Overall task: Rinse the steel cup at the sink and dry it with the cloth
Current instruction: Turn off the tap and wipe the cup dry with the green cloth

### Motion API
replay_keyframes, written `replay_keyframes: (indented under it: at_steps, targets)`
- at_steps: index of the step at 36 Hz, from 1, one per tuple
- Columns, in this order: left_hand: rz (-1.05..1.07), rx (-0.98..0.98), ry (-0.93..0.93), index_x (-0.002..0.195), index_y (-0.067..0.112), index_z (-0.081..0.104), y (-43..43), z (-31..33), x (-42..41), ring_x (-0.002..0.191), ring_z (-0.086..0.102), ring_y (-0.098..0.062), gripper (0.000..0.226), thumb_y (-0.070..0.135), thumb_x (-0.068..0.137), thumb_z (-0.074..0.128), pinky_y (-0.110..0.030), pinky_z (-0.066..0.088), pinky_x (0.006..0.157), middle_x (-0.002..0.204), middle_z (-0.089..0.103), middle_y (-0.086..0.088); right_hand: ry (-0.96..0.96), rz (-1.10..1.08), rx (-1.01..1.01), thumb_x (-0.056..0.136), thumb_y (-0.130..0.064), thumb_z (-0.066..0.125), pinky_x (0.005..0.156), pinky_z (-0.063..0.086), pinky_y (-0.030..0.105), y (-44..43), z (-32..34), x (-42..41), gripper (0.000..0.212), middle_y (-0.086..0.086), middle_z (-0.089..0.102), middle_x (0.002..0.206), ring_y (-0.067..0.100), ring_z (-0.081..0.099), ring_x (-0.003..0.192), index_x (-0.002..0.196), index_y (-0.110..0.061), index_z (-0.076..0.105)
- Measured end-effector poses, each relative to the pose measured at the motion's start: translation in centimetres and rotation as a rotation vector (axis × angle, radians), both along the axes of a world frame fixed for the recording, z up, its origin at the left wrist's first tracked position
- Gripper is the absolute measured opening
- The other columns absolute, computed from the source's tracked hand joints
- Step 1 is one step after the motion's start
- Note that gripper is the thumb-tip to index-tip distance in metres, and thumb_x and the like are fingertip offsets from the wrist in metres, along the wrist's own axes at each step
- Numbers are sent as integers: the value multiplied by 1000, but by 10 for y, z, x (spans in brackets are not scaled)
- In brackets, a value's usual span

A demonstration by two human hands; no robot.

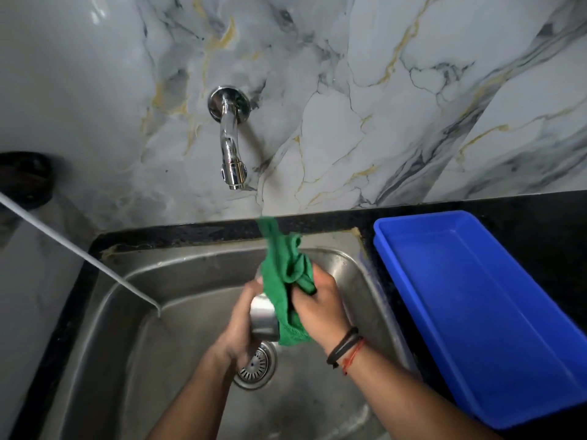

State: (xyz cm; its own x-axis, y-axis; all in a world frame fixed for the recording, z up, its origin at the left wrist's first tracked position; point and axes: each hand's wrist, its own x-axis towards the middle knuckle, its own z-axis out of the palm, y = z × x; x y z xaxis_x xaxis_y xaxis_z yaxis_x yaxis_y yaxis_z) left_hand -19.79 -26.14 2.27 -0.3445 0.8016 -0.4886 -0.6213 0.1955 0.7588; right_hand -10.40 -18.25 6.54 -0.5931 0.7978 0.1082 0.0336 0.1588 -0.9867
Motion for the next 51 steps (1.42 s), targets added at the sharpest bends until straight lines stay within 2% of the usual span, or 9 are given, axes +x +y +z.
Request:
replay_keyframes:
  at_steps: [8,19,23,27,32,36,40,46,51]
  targets:
    - [241,411,-412,100,8,77,-4,-5,-12,93,69,-33,76,71,62,60,-43,55,86,104,73,-19,-622,14,392,78,-14,55,71,48,26,7,8,-13,24,3,71,95,26,64,91,97,-23,66]
    - [507,328,-560,86,8,77,-8,-17,-18,72,75,-30,48,46,95,48,-48,63,61,84,78,-15,-326,163,470,77,-1,60,94,49,30,-10,34,-35,44,13,67,109,27,64,98,120,-12,64]
    - [283,431,-523,90,6,80,-12,-9,-25,85,73,-35,78,57,32,90,-50,62,74,97,76,-19,-556,32,396,81,-10,58,73,50,25,10,27,-28,29,8,73,98,29,66,93,104,-22,69]
    - [222,373,-432,91,6,80,-17,-15,-20,85,73,-32,83,65,32,84,-46,62,79,96,76,-18,-762,76,380,77,-14,55,62,42,21,-4,16,-10,20,3,74,87,29,66,85,91,-20,67]
    - [464,318,-433,44,7,71,-10,-26,-11,49,69,-13,56,24,89,41,-18,54,44,53,70,-8,-507,204,365,73,-16,61,79,51,20,-24,31,-17,30,-1,76,94,16,65,89,100,-25,70]
    - [409,234,-503,69,3,79,-1,-27,-3,65,75,-26,65,42,100,37,-36,61,56,105,69,-22,-401,185,408,76,-10,66,88,43,16,-15,44,-43,39,5,73,108,17,65,99,113,-20,68]
    - [367,263,-436,99,6,73,-1,-22,-12,89,72,-33,80,67,48,79,-49,62,76,99,75,-19,-535,156,278,83,-10,61,87,52,27,9,33,-47,31,6,75,104,23,67,98,110,-21,70]
    - [310,130,-256,87,11,82,3,-11,-13,98,69,-32,79,75,78,37,-41,55,88,104,76,-19,-512,94,22,77,-24,68,69,52,23,7,-4,-18,13,-9,74,81,9,68,80,90,-24,69]
    - [409,105,-136,136,-4,47,19,16,-6,115,59,-41,88,51,74,76,-59,45,104,128,55,-29,-229,73,-185,46,-58,86,84,55,39,-3,-16,-12,65,-14,72,103,6,68,96,102,-42,56]
